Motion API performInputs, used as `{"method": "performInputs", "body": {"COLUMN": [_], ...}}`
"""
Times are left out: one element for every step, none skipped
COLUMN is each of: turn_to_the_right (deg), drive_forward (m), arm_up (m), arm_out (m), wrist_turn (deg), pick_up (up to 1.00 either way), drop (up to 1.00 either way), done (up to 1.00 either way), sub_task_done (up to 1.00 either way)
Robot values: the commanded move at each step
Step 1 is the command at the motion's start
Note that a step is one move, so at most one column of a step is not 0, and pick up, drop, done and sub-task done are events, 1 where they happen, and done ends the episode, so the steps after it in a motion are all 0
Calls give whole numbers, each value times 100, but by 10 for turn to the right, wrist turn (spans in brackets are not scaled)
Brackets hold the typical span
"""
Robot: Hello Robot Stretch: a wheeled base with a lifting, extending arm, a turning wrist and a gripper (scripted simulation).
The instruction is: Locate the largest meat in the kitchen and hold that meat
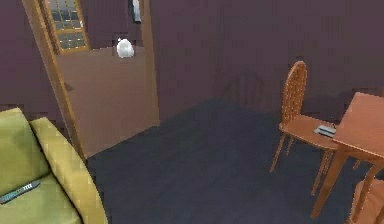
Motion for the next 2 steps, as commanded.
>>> {"method": "performInputs", "body": {"turn_to_the_right": [0, 0], "drive_forward": [100, 20], "arm_up": [0, 0], "arm_out": [0, 0], "wrist_turn": [0, 0], "pick_up": [0, 0], "drop": [0, 0], "done": [0, 0], "sub_task_done": [0, 0]}}
